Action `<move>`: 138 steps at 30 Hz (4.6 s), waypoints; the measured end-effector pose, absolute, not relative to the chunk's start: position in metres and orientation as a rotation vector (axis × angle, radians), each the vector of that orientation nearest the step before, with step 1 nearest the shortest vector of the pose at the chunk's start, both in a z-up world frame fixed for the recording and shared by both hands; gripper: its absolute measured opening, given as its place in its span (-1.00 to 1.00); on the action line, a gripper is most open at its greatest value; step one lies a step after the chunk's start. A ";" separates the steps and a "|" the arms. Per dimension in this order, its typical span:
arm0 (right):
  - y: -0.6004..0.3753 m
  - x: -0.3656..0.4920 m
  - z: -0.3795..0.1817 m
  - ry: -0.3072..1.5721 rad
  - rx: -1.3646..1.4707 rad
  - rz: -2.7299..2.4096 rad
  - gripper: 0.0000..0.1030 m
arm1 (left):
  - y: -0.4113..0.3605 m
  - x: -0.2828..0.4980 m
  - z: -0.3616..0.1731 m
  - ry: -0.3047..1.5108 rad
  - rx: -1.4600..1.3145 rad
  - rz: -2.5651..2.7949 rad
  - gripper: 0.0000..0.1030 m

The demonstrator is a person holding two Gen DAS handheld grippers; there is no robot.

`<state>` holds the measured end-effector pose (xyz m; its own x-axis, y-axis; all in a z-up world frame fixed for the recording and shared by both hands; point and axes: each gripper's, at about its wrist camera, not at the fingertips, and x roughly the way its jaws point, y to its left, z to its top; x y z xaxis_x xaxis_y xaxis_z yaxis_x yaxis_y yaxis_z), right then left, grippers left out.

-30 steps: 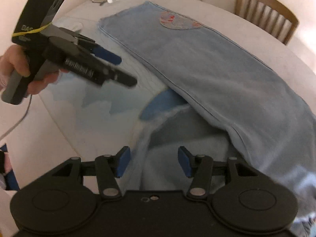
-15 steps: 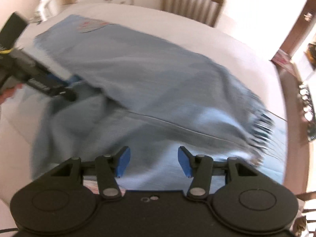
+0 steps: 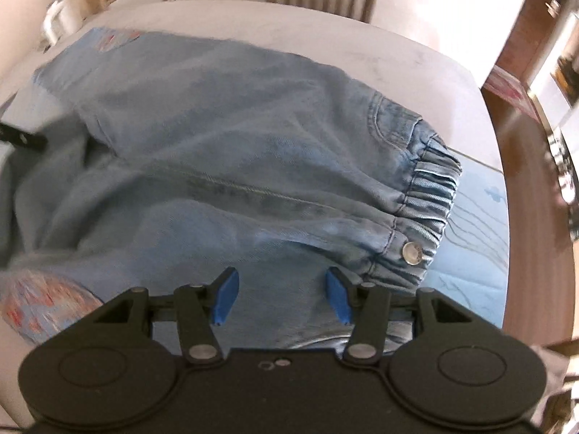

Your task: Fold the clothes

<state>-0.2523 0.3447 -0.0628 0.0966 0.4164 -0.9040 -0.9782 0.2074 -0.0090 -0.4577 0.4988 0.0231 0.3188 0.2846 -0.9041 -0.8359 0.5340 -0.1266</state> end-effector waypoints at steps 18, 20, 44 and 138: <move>0.329 -0.263 -0.067 0.822 -1.004 1.368 1.00 | 0.397 -0.664 0.032 0.803 -1.065 1.250 -0.89; 0.329 -0.267 -0.067 0.802 -1.033 1.367 1.00 | 0.394 -0.667 0.030 0.793 -1.063 1.217 -0.87; 0.304 -0.296 -0.024 0.992 -0.738 0.958 1.00 | 0.600 -0.661 0.007 0.965 -0.718 0.919 0.20; 0.167 -0.410 -0.002 0.929 -0.830 1.561 1.00 | 0.330 -0.692 0.045 1.004 -0.344 0.755 0.50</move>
